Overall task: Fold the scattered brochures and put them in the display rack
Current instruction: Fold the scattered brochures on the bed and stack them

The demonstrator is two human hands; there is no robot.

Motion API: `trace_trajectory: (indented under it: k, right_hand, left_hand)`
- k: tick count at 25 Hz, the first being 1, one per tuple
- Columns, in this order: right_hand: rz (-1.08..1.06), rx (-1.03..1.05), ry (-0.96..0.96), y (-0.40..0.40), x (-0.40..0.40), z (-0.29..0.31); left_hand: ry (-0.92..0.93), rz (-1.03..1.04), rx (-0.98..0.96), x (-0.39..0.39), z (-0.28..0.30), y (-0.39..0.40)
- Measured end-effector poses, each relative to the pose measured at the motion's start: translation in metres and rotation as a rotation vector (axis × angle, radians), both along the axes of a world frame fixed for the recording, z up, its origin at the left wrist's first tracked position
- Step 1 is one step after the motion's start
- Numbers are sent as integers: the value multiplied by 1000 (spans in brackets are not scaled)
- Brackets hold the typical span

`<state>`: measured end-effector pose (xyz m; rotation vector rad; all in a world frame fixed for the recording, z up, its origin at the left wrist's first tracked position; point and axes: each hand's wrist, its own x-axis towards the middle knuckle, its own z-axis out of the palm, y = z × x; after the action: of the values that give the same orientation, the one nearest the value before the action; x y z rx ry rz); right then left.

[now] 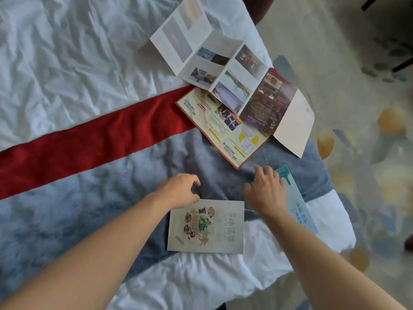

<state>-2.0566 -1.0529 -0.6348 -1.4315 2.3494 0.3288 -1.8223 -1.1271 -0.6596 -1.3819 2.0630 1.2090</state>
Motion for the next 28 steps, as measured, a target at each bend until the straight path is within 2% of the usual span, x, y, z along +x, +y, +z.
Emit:
trace_trajectory:
  k: [2, 6, 8, 11, 14, 18, 22, 24, 26, 28]
  right_hand:
    - [-5, 35, 62, 13, -24, -3]
    - [96, 146, 135, 29, -43, -8]
    - [168, 179, 159, 27, -41, -12]
    - [336, 202, 202, 18, -33, -16]
    - [365, 208, 177, 7, -22, -14]
    - [444, 112, 86, -19, 8, -3]
    - [554, -51, -33, -62, 63, 9]
    - [637, -90, -82, -82, 95, 15]
    - [732, -143, -123, -98, 128, 19]
    - [772, -198, -170, -112, 156, 25]
  left_hand:
    - [-27, -118, -19, -11, -7, 16]
    - [-63, -295, -244, -24, -13, 40]
    - [-52, -273, -201, -20, -12, 41]
    - [-38, -109, -15, -6, -9, 30]
    - [10, 126, 75, 22, -3, 13]
    - [47, 502, 65, 75, 6, 2]
    - [-1, 909, 51, 122, 4, 7]
    - [-82, 960, 44, 140, 3, 11]
    - [-161, 889, -34, 153, 2, 14]
    - [-68, 905, -126, 155, 8, 11]
